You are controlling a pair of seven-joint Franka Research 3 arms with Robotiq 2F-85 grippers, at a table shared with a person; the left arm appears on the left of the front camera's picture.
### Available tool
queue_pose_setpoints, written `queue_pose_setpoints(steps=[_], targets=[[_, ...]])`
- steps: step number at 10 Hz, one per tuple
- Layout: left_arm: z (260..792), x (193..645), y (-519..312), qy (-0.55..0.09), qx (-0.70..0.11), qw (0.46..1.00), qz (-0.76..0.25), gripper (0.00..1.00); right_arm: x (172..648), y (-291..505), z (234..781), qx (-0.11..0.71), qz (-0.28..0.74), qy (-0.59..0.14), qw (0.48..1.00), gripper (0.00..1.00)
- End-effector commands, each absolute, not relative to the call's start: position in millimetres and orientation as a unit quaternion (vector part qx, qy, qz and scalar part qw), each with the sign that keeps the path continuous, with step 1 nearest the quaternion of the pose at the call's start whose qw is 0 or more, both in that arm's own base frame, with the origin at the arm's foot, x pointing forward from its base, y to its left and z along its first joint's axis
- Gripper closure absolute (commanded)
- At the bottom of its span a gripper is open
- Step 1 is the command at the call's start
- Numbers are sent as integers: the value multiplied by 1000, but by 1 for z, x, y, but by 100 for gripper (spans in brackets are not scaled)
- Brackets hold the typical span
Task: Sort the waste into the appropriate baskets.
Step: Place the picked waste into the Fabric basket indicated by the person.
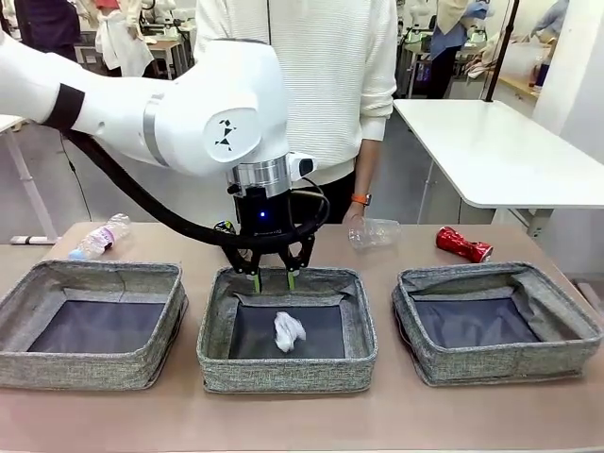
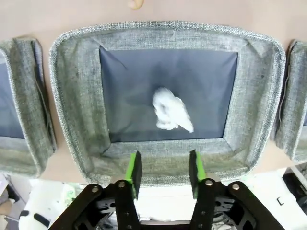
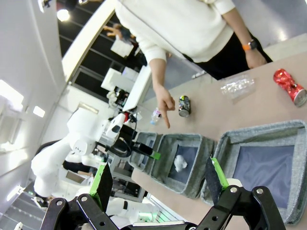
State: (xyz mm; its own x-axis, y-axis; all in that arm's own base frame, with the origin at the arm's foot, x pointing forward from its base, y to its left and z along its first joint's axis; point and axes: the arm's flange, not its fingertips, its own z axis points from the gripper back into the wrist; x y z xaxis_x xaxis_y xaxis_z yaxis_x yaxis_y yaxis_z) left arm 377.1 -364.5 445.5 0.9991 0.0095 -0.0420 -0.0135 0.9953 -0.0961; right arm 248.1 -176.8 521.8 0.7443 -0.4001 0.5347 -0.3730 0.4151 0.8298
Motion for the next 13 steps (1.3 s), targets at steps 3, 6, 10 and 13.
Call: queue_pose_setpoints(steps=[3, 6, 10, 13], targets=[[452, 378, -361, 25, -48, 999, 0, 0, 251, -177, 523, 542, -2, -369, 755, 0], [470, 372, -342, 30, -36, 999, 0, 0, 251, -177, 523, 542, -2, -369, 755, 0], [552, 346, -161, 6, -328, 938, -108, 0, 251, -177, 523, 542, -2, -369, 755, 0], [531, 315, -25, 19, -478, 878, -17, 0, 251, -177, 523, 542, -2, -369, 755, 0]])
